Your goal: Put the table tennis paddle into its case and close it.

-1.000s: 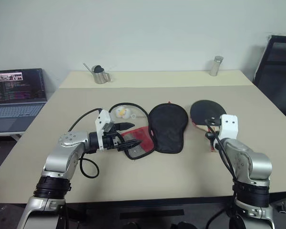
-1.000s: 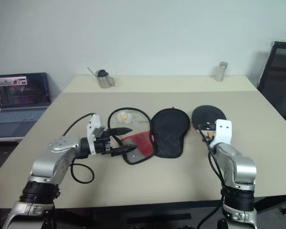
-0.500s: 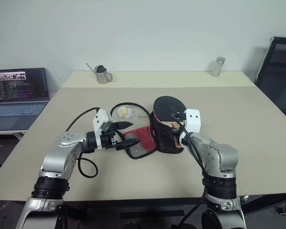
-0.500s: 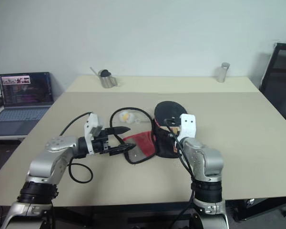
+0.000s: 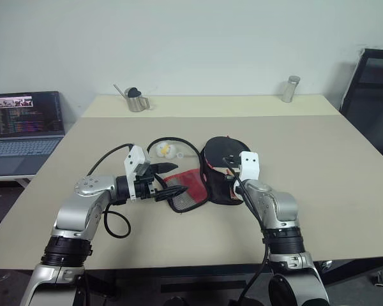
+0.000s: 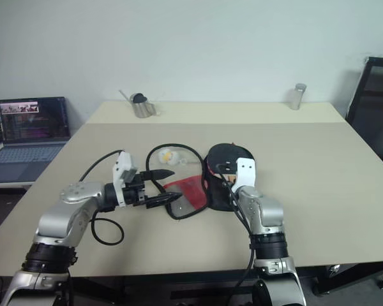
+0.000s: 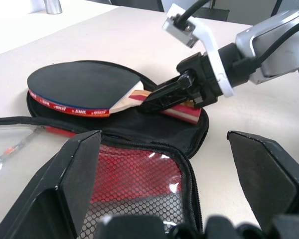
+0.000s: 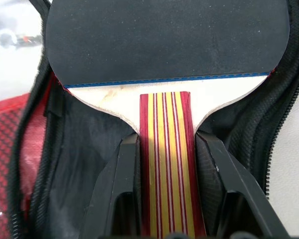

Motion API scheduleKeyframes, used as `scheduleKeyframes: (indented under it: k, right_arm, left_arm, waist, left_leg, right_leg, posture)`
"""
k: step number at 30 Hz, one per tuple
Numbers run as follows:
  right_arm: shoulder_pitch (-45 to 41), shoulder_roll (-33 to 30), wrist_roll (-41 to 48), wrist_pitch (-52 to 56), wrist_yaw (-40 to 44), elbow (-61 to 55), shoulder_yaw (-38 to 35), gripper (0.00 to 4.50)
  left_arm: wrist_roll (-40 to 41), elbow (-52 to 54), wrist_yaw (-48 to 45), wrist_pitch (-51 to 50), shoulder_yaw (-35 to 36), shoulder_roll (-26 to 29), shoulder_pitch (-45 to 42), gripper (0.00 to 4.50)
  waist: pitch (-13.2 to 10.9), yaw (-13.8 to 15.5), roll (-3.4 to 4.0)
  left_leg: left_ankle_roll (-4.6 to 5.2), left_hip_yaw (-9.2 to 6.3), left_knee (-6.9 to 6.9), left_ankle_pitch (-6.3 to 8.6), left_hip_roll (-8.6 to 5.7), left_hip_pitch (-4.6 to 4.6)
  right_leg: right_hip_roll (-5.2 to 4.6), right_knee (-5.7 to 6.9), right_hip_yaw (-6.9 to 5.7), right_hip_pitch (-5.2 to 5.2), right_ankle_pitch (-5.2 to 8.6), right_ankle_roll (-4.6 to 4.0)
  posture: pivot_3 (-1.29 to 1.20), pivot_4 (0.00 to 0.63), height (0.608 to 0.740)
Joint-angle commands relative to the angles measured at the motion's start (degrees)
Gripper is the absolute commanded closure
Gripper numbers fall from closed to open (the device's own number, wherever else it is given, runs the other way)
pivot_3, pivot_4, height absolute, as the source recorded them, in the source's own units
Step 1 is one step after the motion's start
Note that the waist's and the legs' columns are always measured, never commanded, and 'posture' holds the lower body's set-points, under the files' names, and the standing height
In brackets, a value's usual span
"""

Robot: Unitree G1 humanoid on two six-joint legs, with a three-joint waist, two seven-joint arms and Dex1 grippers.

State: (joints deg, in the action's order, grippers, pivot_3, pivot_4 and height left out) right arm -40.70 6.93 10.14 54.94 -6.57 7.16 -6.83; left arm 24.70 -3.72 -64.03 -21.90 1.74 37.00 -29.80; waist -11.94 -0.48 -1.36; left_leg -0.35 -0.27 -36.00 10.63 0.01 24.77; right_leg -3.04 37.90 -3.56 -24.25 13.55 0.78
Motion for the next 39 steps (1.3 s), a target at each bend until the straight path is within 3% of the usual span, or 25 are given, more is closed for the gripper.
scheduleKeyframes:
  k: [1,4,13,14,22,27,32,39]
  right_arm:
    - [-2.19,0.36,-0.28,-2.34,0.17,-1.57,1.24,3.36]
    - [-1.91,0.86,0.06,-2.05,-0.39,-1.81,0.81,3.36]
    - [-1.03,1.29,0.7,-1.66,-1.07,-5.85,1.42,0.25]
    - [-0.72,0.9,0.6,-0.95,-0.69,-7.25,2.16,0.05]
    - [-0.17,-7.45,10.57,9.38,13.91,-25.84,4.54,0.05]
    - [1.63,-23.43,18.43,10.23,29.83,-34.04,5.07,0.05]
    - [3.23,-33.82,23.05,6.21,39.94,-36.26,3.21,0.05]
    - [3.87,-42.68,34.4,8.36,50.03,-38.52,-1.24,0.05]
  left_arm:
    - [0.38,2.54,0.36,0.45,1.24,0.97,-0.05,0.1]
    - [0.37,2.58,0.52,0.43,1.17,0.89,-0.08,0.1]
    - [0.33,2.49,0.97,0.48,1.05,0.83,0.05,0.1]
    - [0.39,2.61,1.08,0.41,1.17,0.86,0.23,0.1]
    - [0.11,2.07,2.06,0.89,3.51,3.26,2.98,0.1]
    - [-0.31,0.09,1.69,2.1,4.43,4.9,2.82,0.1]
    - [-1.72,-3.89,2.58,3.58,5.56,6.23,3.63,0.1]
    - [-7.46,-15.24,3.35,9.49,4.22,8.54,2.14,0.1]
  waist:
    - [0.0,0.0,0.0]
    - [0.0,0.0,0.0]
    - [0.0,0.01,0.0]
    - [0.0,0.0,0.0]
    - [0.0,0.02,0.0]
    - [0.01,0.52,-0.01]
    - [0.0,0.28,-0.01]
    - [0.01,0.35,-0.02]
  left_leg:
    - [0.0,0.0,0.0,0.0,0.0,0.0]
    - [0.0,-0.01,0.0,0.0,0.0,0.0]
    - [0.0,-0.02,-0.02,0.0,0.0,-0.01]
    - [0.0,-0.02,-0.02,0.0,0.0,-0.01]
    - [0.0,-0.06,-0.03,0.0,0.03,-0.01]
    - [0.0,-0.15,-0.08,0.0,-0.03,-0.01]
    - [0.0,-0.13,-0.05,0.0,0.02,-0.01]
    - [0.0,-0.06,-0.05,0.01,0.22,-0.04]
  right_leg:
    - [0.0,0.0,0.0,0.0,0.0,0.0]
    - [0.0,0.01,0.0,0.0,0.0,0.0]
    - [0.0,0.03,-0.01,0.0,0.0,0.0]
    - [0.0,0.04,0.0,0.0,0.0,0.0]
    - [0.0,0.03,-0.03,0.01,0.0,0.0]
    - [-0.02,-0.04,-0.14,0.1,0.01,0.0]
    - [-0.04,-0.1,-0.14,0.11,0.01,0.0]
    - [-0.03,-0.08,-0.17,0.08,0.0,-0.01]
  posture:
    - [0.0,0.15,0.74]
    - [0.0,0.15,0.74]
    - [0.0,0.15,0.74]
    - [0.0,0.15,0.74]
    - [0.0,0.15,0.74]
    - [0.0,0.15,0.74]
    - [0.0,0.15,0.74]
    - [0.0,0.15,0.74]
